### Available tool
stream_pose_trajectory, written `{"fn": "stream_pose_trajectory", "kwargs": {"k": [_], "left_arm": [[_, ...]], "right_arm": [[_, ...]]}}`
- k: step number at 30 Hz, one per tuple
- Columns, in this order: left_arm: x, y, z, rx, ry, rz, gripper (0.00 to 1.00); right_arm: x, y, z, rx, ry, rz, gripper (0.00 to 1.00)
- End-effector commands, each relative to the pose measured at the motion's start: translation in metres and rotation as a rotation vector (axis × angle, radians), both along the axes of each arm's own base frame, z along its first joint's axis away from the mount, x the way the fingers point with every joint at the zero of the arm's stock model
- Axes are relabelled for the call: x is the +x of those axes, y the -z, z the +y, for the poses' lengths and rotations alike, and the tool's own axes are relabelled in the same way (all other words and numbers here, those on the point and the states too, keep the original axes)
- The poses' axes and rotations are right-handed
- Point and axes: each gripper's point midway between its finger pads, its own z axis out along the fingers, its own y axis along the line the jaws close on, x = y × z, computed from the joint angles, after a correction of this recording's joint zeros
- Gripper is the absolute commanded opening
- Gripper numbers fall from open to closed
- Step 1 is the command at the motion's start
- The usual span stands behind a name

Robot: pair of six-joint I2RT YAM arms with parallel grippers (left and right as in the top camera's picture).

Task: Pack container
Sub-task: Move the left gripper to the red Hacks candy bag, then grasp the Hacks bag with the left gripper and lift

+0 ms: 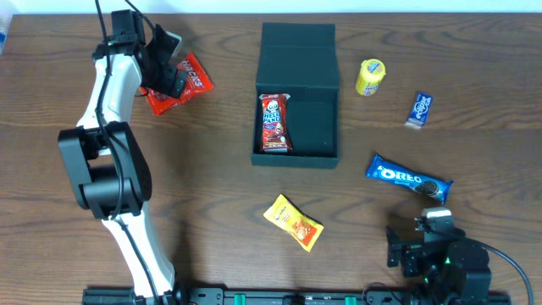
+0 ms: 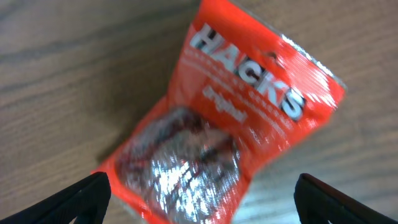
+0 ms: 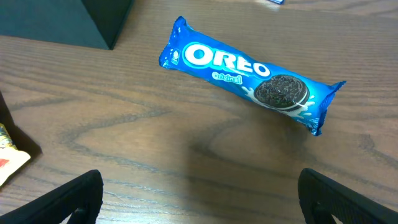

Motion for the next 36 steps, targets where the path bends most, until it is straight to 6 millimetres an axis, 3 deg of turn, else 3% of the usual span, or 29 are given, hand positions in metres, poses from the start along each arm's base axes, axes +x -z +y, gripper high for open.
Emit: {"fn": "stream_pose_trajectory", "kwargs": {"k": [1, 8, 18, 36], "left_arm": [[0.017, -0.005, 0.001, -0.024, -0.052, -0.048, 0.95], [0.029, 0.012, 0.002, -0.019, -0.060, -0.065, 0.95], [0.027, 0.040, -0.001, -0.037, -0.076, -0.020, 0.95], [0.019, 0.045, -0.007, -0.088, -0.165, 0.030, 0.96]], "right_arm": [[-0.001, 0.002, -0.001, -0.007, -0.003, 0.002, 0.99], [-0.001, 0.002, -0.001, -0.007, -0.003, 0.002, 0.99], [-0.001, 0.002, -0.001, -0.007, -0.003, 0.002, 0.99], [-0.001, 0.002, -0.001, -0.007, -0.003, 0.002, 0.99]]}}
